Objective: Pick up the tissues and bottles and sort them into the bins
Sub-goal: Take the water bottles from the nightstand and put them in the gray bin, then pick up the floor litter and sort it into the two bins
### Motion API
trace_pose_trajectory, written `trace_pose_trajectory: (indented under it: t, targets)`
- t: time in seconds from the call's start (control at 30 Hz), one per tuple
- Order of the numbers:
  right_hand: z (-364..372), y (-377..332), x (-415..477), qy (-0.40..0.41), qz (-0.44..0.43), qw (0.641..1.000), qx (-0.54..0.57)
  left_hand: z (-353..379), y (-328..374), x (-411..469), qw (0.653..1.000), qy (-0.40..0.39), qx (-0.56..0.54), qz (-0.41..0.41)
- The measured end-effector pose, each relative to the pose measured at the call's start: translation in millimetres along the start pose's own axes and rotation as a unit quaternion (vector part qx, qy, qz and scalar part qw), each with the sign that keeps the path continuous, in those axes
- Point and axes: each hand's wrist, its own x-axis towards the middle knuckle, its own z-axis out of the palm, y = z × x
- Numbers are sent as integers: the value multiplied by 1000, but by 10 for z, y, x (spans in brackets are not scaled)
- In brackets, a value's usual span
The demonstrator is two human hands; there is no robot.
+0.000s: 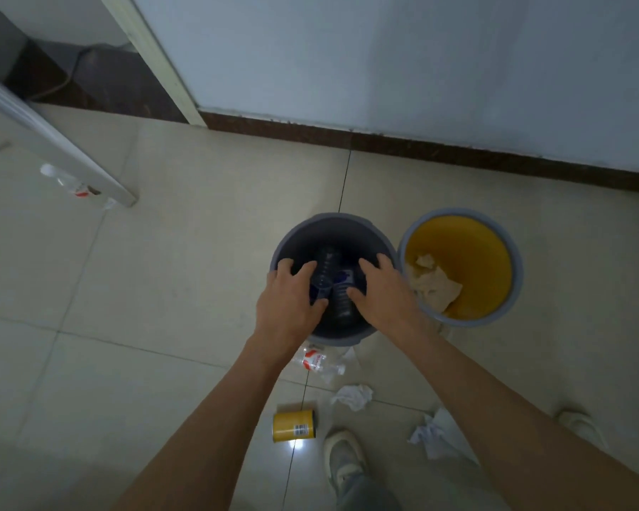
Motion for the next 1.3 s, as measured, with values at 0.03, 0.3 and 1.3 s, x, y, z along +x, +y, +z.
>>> trace_pose_trajectory:
  t: [0.03,0.3,1.3]
  targets:
    - [-155,-42,-96,13,6,1000,-17,-199,63,-74,999,11,40,26]
    - [-1816,-436,-1346,115,32,990,-69,-1965,857,-953,961,99,194,171]
    - [-4541,436,-6781,351,230,890,180,-3714,3652,-5275,870,184,153,432]
